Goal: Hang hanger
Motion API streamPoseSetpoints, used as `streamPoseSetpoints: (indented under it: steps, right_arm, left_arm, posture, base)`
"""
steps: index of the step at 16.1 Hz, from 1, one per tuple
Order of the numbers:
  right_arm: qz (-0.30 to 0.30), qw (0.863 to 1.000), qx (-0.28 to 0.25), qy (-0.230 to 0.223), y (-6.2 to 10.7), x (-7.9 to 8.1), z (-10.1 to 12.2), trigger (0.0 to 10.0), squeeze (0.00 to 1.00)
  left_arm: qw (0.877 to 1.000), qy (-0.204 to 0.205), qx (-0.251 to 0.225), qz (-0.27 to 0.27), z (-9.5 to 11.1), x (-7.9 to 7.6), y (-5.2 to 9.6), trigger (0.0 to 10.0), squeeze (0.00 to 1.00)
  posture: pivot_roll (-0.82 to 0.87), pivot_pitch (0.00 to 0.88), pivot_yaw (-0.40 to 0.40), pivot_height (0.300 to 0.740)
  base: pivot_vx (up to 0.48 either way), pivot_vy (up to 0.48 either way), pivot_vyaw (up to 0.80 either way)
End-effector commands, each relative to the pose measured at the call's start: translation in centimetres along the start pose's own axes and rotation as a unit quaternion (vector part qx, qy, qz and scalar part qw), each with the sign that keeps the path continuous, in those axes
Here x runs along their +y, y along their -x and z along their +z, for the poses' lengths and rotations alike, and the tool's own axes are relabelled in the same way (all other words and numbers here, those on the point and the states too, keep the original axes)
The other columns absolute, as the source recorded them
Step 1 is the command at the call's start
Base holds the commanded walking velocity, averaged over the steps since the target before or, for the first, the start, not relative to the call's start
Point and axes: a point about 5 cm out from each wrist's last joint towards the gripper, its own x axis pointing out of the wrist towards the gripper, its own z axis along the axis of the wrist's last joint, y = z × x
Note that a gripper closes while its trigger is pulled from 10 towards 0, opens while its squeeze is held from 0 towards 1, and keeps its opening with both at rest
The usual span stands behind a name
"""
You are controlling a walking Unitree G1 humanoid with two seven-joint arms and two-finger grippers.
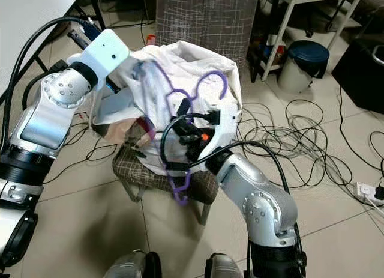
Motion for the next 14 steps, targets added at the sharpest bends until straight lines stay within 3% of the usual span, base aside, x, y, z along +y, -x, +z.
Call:
streamPoseSetpoints:
  steps: [1,6,10,12,14]
  right_arm:
    - [-0.003,0.999,0.005,-0.032,0.2,0.0,-0.3,10.0,0.0]
    - [-0.062,0.99,0.008,-0.124,0.7,-1.7,-1.1,10.0,0.0]
    - [-0.123,0.967,-0.041,-0.221,1.1,-3.1,-0.1,10.0,0.0]
    - [-0.093,0.962,-0.053,-0.25,1.0,-2.2,0.4,10.0,0.0]
    - [-0.069,0.965,-0.031,-0.252,0.8,-1.1,0.1,10.0,0.0]
  left_arm:
    - [1.0,-0.005,-0.013,0.009,0.6,0.6,-0.1,0.0,0.0]
    - [0.998,0.001,-0.044,0.037,1.5,1.5,0.3,0.0,0.0]
    - [0.994,-0.001,-0.069,0.085,2.1,3.3,0.9,0.0,0.0]
    - [0.992,0.007,-0.079,0.094,2.2,3.6,0.9,0.0,0.0]
    - [0.991,0.027,-0.097,0.09,2.7,3.2,0.8,0.0,0.0]
  posture:
    - [-0.13,0.086,0.064,0.74]
    - [-0.13,0.09,0.06,0.74]
    - [-0.13,0.094,0.058,0.74]
    - [-0.13,0.094,0.057,0.74]
    - [-0.14,0.095,0.059,0.74]
  base:
    - [0.0,0.0,0.0]
    - [0.0,0.0,0.0]
    - [0.0,0.0,0.0]
    - [0.0,0.0,0.0]
    - [0.0,0.0,0.0]
